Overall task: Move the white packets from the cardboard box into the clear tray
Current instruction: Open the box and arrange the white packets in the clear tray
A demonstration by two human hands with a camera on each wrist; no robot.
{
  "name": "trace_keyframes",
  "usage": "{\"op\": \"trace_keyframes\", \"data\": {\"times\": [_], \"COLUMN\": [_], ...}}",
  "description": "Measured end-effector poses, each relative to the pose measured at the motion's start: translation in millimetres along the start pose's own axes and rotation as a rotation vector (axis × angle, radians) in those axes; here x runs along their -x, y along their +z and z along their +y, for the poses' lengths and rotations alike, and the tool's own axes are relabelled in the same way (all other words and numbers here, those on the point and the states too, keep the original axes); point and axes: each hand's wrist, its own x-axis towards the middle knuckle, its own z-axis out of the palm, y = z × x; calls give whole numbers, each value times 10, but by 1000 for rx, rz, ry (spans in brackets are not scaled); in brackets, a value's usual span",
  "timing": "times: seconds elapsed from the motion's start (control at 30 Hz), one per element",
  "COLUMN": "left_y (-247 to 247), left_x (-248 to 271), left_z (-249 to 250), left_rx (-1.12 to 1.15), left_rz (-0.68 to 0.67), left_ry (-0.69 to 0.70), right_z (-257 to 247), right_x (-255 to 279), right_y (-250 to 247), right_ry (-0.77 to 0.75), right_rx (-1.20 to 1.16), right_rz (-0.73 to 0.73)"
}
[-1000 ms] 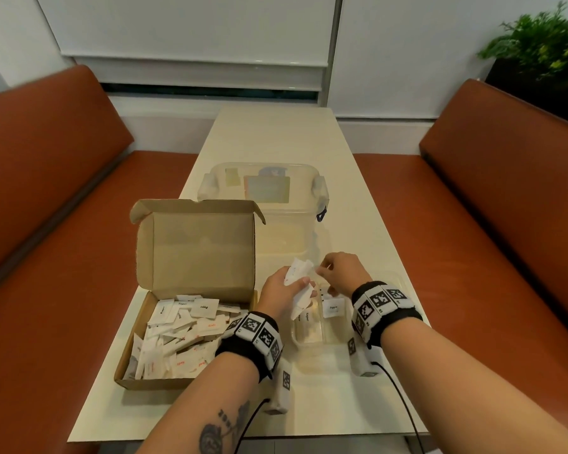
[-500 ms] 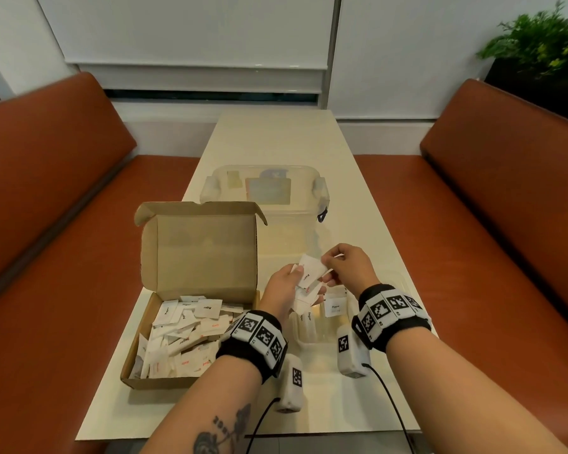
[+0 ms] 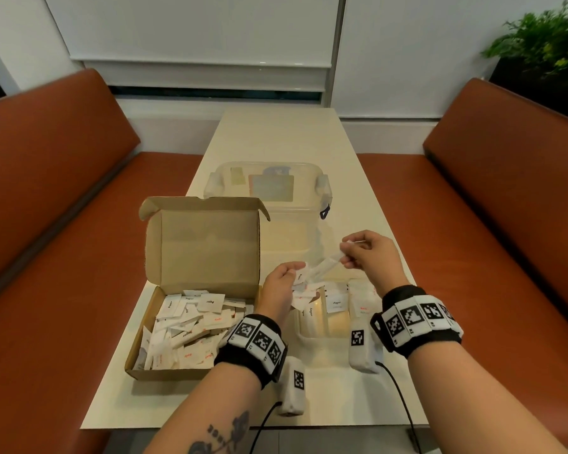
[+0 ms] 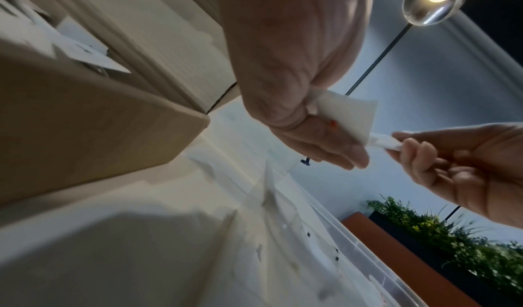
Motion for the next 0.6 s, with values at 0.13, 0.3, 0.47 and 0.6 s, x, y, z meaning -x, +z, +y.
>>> {"op": "trace_keyframes", "data": {"times": [0.13, 0.3, 0.47, 0.6], "left_y": [-4, -8, -16, -15], "left_x": [0, -8, 7, 24], "left_z": [14, -19, -40, -41], "left_rx": [83, 48, 26, 43], "left_rz": [-37, -38, -35, -36], "left_ry": [-21, 8, 35, 40], "right_z": [-102, -136, -118, -33], "right_x": [45, 103, 153, 157], "right_y": [-67, -91, -99, -61], "right_ry": [-63, -78, -118, -102], "right_rx": [-33, -64, -117, -171], "right_rz": [11, -9, 12, 80]}}
